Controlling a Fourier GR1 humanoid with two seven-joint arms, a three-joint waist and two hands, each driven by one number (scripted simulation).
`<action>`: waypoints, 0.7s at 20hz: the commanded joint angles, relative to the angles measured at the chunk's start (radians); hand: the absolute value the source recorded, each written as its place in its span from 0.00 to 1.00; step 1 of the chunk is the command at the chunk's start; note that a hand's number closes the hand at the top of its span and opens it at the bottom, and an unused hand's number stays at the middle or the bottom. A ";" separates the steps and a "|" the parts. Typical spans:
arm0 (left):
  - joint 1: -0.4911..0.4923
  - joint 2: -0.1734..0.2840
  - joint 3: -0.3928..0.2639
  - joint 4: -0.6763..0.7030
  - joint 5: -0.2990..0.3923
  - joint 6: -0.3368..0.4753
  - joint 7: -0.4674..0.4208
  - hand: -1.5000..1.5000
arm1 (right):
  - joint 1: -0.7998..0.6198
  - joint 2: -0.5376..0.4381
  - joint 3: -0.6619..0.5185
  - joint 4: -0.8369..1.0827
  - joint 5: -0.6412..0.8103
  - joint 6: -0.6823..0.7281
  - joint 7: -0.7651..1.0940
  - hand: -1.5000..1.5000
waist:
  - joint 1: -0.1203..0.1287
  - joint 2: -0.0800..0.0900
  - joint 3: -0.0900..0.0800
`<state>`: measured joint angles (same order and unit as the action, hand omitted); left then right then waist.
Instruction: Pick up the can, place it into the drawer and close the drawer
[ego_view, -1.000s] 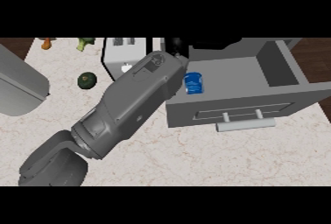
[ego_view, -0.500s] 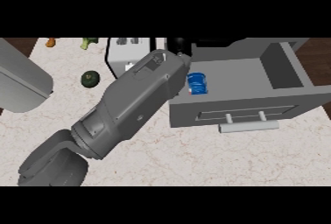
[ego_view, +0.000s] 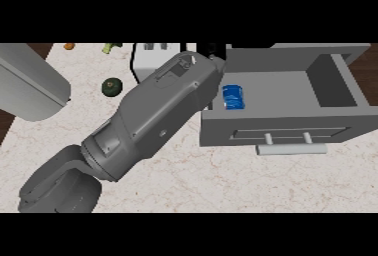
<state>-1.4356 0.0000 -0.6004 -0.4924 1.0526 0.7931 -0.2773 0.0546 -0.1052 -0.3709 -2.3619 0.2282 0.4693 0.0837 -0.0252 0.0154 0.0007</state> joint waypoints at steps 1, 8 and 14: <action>-0.036 0.000 0.004 0.017 0.013 0.029 0.032 0.00 | -0.062 -0.010 0.099 0.091 0.210 -0.041 -0.071 0.00 | 0.003 -0.001 0.001; 0.016 0.049 0.012 -0.019 -0.036 -0.022 0.074 0.00 | -0.232 -0.004 0.274 0.293 0.507 -0.194 -0.075 0.00 | 0.046 -0.011 -0.001; 0.035 0.067 0.022 -0.081 -0.058 0.021 0.115 0.00 | -0.374 -0.010 0.386 0.552 0.687 -0.292 -0.117 0.00 | 0.056 -0.014 -0.001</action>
<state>-1.4108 0.0371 -0.5811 -0.5401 1.0099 0.8055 -0.1978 -0.2357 -0.1161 -0.0493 -1.9498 0.8033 0.2375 -0.0210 0.0221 0.0034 -0.0002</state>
